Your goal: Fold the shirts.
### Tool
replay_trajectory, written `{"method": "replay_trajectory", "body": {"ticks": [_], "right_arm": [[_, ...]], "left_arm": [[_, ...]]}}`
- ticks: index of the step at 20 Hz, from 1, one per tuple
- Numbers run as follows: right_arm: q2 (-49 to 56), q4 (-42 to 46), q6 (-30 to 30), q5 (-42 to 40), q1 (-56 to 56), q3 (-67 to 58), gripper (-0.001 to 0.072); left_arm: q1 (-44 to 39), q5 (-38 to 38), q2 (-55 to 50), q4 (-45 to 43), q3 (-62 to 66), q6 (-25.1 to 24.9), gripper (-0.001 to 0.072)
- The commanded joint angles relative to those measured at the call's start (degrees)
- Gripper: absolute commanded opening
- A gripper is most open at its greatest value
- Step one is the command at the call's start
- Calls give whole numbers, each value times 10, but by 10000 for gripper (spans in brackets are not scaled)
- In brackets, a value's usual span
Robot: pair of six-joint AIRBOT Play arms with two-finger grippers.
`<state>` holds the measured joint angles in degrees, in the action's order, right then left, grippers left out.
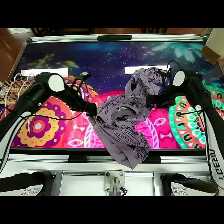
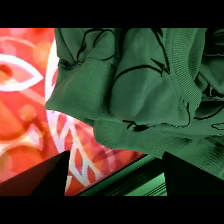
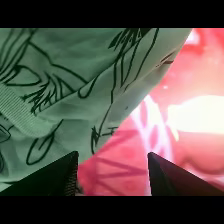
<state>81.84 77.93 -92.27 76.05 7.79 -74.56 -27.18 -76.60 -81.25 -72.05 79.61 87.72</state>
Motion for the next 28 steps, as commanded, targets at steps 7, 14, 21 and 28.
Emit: {"method": "replay_trajectory", "body": {"ticks": [7, 14, 21, 28], "right_arm": [[82, -122, -40, -107, -13, 16, 553], [115, -177, -84, -148, -11, 16, 553], [100, -206, 5, -149, -13, 14, 91], [-30, -131, 78, -334, -12, -185, 89]], "left_arm": [[-72, 31, -59, 1, -3, 0, 720], [-74, 59, -96, 0, -3, 0, 237], [-74, 66, -78, -18, 25, -25, 68], [-68, 15, -2, -102, 225, -30, 67]]}}
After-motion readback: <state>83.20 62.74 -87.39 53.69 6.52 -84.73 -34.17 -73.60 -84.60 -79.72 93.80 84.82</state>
